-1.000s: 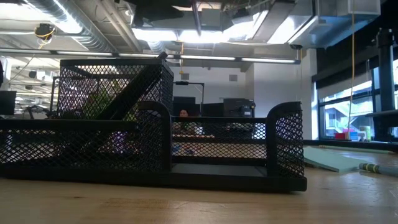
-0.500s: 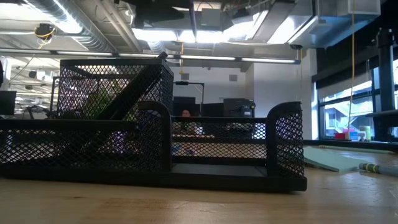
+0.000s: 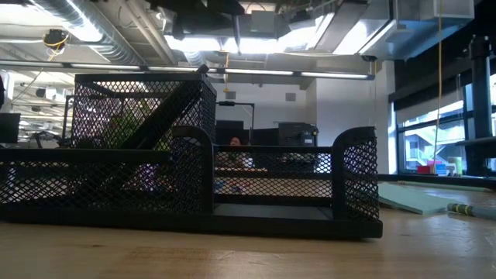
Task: Pick and place office supplies into organizer
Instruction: Put the scissors into the desk organizer
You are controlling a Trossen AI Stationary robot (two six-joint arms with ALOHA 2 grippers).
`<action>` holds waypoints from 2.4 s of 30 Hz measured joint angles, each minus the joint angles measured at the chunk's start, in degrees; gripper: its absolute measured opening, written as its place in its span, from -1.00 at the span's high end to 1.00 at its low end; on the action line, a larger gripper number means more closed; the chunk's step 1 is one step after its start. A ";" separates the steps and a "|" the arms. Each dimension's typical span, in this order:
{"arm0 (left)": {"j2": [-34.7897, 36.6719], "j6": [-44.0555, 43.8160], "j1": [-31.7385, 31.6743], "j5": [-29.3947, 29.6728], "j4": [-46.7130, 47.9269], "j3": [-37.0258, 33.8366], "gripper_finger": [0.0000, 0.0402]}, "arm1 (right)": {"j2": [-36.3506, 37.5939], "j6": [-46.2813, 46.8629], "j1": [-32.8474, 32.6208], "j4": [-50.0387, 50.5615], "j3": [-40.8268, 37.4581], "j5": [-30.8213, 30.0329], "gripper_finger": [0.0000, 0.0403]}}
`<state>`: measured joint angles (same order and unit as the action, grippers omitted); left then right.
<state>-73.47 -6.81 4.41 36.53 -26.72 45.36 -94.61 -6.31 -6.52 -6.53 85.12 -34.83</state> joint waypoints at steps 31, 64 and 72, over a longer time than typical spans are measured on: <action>-0.05 10.05 0.04 2.97 -4.81 0.00 0.81 | 0.04 -0.32 0.00 0.53 0.02 -0.27 0.58; 10.64 1.89 3.66 -27.03 10.72 0.02 0.81 | 8.84 9.81 -0.75 28.51 0.00 -0.47 -0.36; 9.67 -0.28 8.60 -36.67 11.52 0.02 0.80 | 8.54 14.90 -0.02 30.21 0.00 -0.48 -0.36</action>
<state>-63.80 -7.09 13.01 -0.14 -15.20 45.39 -86.06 8.60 -6.55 23.68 85.12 -35.31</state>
